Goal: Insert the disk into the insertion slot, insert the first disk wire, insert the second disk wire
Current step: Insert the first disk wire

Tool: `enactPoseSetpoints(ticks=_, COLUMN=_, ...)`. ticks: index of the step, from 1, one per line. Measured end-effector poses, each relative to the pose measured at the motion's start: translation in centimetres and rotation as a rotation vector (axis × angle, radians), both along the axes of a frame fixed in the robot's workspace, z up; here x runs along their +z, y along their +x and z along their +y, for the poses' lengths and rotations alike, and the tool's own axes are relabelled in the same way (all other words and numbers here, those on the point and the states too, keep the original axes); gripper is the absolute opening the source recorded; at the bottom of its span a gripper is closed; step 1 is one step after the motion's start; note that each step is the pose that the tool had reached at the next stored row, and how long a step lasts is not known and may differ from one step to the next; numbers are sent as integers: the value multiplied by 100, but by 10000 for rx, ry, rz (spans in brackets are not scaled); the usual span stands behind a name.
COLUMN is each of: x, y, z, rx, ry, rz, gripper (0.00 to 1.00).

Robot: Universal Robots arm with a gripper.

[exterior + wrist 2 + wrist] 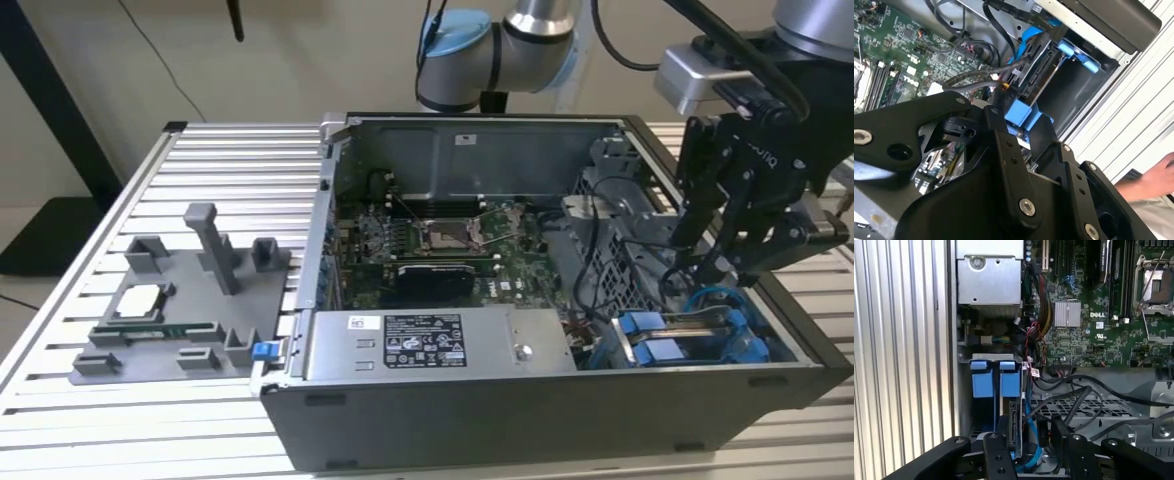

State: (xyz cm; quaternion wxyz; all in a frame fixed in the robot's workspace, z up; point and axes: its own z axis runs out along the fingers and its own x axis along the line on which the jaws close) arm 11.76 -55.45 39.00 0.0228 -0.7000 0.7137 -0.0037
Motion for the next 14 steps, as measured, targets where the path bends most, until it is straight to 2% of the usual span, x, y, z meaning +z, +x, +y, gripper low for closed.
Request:
enactPoseSetpoints(ticks=8, x=-25, y=0, z=3, rx=187, ry=44, rz=-25, gripper=100)
enactPoseSetpoints(ticks=10, x=-28, y=0, z=5, rx=186, ry=80, rz=-45, gripper=100)
enactPoseSetpoints(ticks=14, x=-31, y=0, z=7, rx=186, ry=221, rz=-110, gripper=100)
